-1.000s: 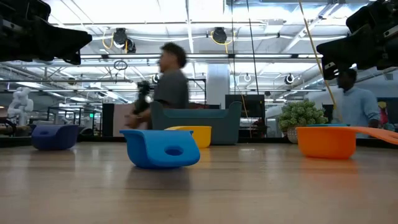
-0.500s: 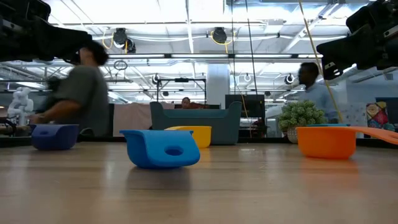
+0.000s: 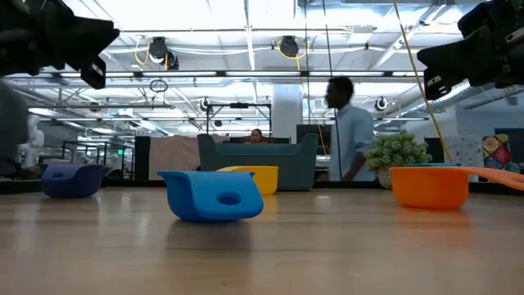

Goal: Nest measuring cups in basket
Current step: Move the yellow measuring cup to the center of the table

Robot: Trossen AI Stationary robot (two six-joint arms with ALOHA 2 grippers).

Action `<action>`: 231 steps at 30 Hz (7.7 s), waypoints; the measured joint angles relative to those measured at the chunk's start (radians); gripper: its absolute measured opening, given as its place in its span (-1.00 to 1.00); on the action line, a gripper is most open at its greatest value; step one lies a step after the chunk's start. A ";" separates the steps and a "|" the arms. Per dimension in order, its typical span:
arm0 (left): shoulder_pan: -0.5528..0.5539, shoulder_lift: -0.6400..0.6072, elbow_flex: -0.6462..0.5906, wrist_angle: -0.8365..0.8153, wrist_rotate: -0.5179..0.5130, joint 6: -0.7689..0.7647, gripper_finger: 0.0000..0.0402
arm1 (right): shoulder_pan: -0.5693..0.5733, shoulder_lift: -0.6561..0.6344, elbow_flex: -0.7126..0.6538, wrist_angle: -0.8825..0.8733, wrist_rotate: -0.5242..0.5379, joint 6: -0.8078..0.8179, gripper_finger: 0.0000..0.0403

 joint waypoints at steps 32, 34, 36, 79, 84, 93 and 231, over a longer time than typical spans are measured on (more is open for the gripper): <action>0.037 0.865 1.269 -0.959 -0.289 0.350 -0.69 | -0.002 0.507 0.799 -0.131 0.218 -0.164 -1.00; 0.046 0.892 1.289 -0.959 -0.293 0.367 -0.69 | -0.002 0.594 0.904 -0.211 0.222 -0.143 -1.00; 0.055 0.907 1.303 -0.930 -0.290 0.367 -0.69 | -0.002 0.664 0.989 -0.220 0.212 -0.107 -1.00; 0.147 1.089 1.543 -1.138 -0.293 0.255 0.29 | -0.123 1.138 1.630 -0.889 0.276 -0.120 -0.68; 0.119 1.077 1.546 -1.293 -0.295 0.251 0.30 | -0.102 1.192 1.561 -1.082 -0.014 0.062 -0.68; 0.033 1.142 1.546 -1.499 -0.299 0.207 0.10 | -0.065 1.324 1.412 -1.111 -0.211 0.046 -0.39; -0.134 2.046 1.483 -0.994 -0.159 0.534 -0.74 | 0.021 0.897 0.922 -1.035 -0.015 0.220 0.43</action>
